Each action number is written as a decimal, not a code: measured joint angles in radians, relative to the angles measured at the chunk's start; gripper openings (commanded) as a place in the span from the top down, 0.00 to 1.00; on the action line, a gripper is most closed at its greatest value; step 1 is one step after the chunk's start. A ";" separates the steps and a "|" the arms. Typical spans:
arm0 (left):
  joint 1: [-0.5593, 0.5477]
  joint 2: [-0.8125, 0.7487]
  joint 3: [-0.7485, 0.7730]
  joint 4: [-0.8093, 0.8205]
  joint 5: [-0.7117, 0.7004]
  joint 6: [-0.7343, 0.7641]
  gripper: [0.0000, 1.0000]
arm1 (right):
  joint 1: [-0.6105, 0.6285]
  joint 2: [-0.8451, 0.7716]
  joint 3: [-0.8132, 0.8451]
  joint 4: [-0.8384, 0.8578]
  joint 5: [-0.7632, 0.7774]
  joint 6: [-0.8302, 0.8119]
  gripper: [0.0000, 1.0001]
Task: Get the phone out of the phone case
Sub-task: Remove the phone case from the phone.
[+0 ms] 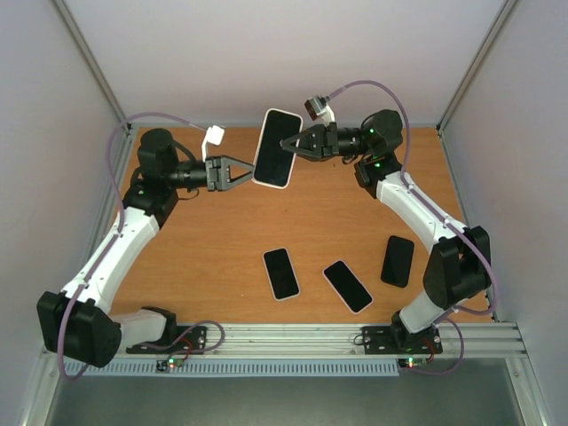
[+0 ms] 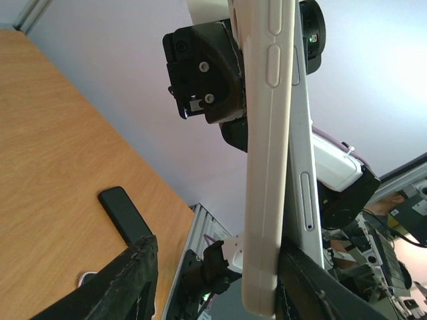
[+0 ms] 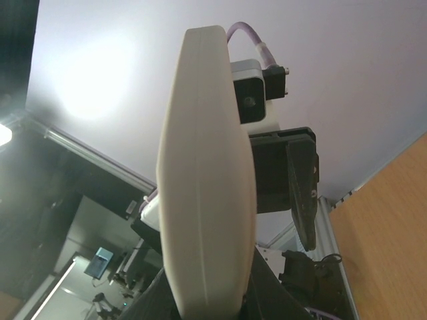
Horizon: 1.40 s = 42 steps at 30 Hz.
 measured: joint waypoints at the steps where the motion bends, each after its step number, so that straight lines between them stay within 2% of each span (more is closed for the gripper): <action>1: 0.000 0.000 0.000 0.000 0.005 0.000 0.54 | 0.002 -0.006 -0.010 -0.001 0.003 -0.003 0.99; 14: 0.001 0.010 -0.019 0.026 0.066 -0.065 0.60 | 0.034 -0.065 -0.108 -0.051 0.038 -0.072 0.99; 20: 0.001 0.015 -0.036 0.031 0.073 -0.082 0.63 | 0.045 -0.081 -0.111 -0.184 0.040 -0.166 0.99; 25: -0.002 0.015 -0.049 0.028 0.079 -0.083 0.66 | 0.050 -0.111 -0.085 -0.428 0.043 -0.353 0.99; 27: -0.003 0.016 -0.052 0.024 0.080 -0.082 0.67 | 0.051 -0.113 -0.039 -0.593 0.043 -0.477 0.99; 31: -0.013 0.014 -0.055 0.029 0.097 -0.064 0.69 | 0.063 -0.098 0.141 -1.058 0.057 -0.848 0.99; 34: -0.024 0.013 -0.055 0.039 0.125 -0.044 0.71 | 0.075 -0.087 0.220 -1.281 0.063 -1.049 0.99; 38: -0.040 0.013 -0.062 0.046 0.153 -0.036 0.77 | 0.079 -0.084 0.232 -1.437 0.034 -1.181 0.99; 42: -0.045 0.013 -0.084 0.095 0.171 -0.072 0.87 | 0.080 -0.066 0.235 -1.511 0.001 -1.239 0.99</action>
